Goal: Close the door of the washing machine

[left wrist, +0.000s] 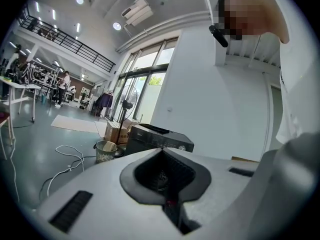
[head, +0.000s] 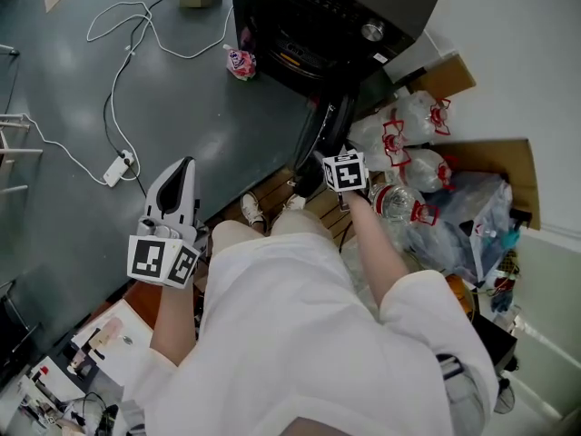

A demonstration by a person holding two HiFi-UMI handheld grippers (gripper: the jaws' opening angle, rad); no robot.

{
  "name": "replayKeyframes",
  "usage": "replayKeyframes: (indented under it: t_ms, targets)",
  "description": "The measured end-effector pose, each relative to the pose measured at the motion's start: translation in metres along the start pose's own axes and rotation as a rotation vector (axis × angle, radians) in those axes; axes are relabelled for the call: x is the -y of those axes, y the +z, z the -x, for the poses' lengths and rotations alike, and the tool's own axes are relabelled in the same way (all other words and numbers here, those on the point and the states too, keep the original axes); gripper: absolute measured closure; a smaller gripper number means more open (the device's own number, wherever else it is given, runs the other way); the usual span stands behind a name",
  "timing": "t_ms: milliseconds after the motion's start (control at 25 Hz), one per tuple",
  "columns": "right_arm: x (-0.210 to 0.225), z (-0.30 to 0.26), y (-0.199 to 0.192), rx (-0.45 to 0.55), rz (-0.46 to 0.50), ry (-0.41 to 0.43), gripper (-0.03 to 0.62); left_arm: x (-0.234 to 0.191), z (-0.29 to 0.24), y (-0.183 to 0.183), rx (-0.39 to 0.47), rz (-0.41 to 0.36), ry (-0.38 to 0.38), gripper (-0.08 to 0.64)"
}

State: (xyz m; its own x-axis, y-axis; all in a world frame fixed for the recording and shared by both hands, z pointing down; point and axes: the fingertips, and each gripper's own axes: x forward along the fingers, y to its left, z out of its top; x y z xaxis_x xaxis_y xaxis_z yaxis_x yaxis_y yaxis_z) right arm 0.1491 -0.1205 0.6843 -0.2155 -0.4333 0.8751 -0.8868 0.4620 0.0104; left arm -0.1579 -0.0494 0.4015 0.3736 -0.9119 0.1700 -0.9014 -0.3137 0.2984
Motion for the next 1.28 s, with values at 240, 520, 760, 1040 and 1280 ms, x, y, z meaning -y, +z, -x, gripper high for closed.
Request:
replayKeyframes:
  t_ms: [240, 520, 760, 1040, 1280]
  targets:
    - [-0.019, -0.010, 0.021, 0.033, -0.060, 0.033, 0.259, -0.011, 0.008, 0.000, 0.004, 0.008, 0.031, 0.557]
    - [-0.040, -0.022, 0.047, 0.065, -0.135, 0.063, 0.258, -0.026, 0.018, -0.001, 0.004, 0.023, 0.070, 0.557]
    - [-0.054, -0.034, 0.069, 0.084, -0.185, 0.079, 0.256, -0.040, 0.025, 0.001, 0.008, 0.031, 0.105, 0.557]
    - [-0.066, -0.045, 0.095, 0.106, -0.238, 0.096, 0.256, -0.053, 0.030, 0.008, 0.019, 0.028, 0.137, 0.557]
    - [-0.074, -0.059, 0.120, 0.121, -0.295, 0.094, 0.257, -0.069, 0.030, 0.006, 0.013, 0.040, 0.170, 0.557]
